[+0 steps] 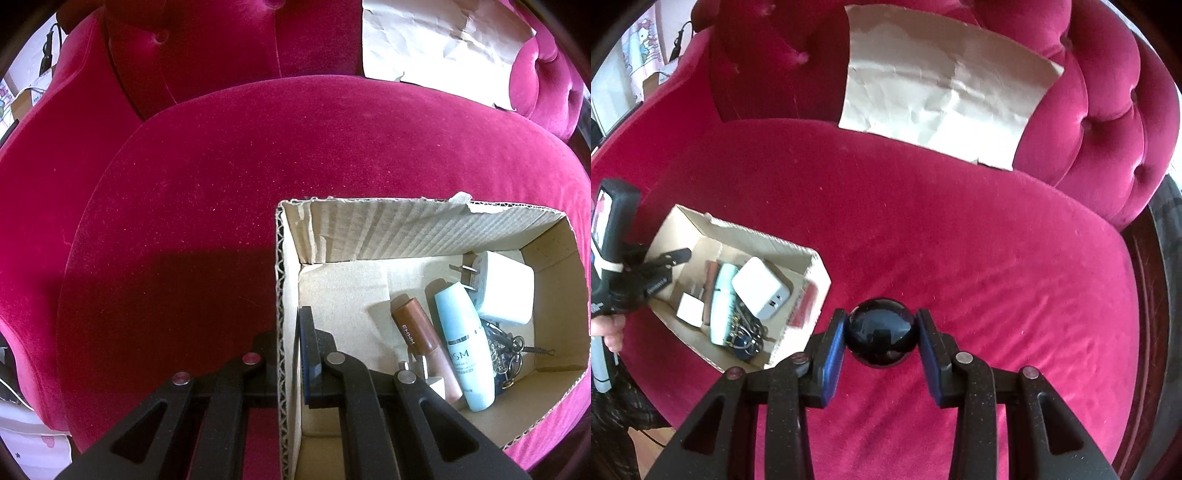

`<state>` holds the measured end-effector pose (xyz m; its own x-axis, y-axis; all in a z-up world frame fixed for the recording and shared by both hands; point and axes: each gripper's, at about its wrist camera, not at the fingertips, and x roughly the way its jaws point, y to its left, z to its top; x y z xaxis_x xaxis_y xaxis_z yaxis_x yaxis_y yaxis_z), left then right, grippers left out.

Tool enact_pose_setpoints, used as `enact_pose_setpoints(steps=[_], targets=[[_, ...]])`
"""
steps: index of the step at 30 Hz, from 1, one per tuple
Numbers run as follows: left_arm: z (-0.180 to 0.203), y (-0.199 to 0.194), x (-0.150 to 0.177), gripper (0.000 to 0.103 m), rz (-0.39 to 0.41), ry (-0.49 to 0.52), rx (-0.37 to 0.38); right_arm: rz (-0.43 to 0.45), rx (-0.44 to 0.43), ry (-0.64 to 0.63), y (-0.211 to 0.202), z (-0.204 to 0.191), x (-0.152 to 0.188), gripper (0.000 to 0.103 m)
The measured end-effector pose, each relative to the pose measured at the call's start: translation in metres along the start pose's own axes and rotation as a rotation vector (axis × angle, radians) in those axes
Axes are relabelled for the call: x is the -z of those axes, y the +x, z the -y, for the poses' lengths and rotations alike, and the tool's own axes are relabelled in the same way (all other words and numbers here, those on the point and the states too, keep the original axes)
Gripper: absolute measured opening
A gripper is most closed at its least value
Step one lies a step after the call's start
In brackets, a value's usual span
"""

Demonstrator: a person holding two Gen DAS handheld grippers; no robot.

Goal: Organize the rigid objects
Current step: 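Lift and carry the dark blue ball over the box with the right gripper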

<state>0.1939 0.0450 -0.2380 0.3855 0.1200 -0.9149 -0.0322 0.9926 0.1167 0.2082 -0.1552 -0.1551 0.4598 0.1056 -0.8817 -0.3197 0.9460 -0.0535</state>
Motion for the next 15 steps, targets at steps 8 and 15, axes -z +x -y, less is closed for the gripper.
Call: enact_pose_setpoints(steps=[8, 15], targets=[[0.0, 0.0, 0.0, 0.005, 0.0, -0.003, 0.002, 0.044, -0.017, -0.038, -0.018, -0.02, -0.017, 0.04], [-0.002, 0.001, 0.0, 0.005, -0.001, -0.007, 0.007, 0.077, -0.048, -0.07, -0.03, -0.043, -0.031, 0.04]])
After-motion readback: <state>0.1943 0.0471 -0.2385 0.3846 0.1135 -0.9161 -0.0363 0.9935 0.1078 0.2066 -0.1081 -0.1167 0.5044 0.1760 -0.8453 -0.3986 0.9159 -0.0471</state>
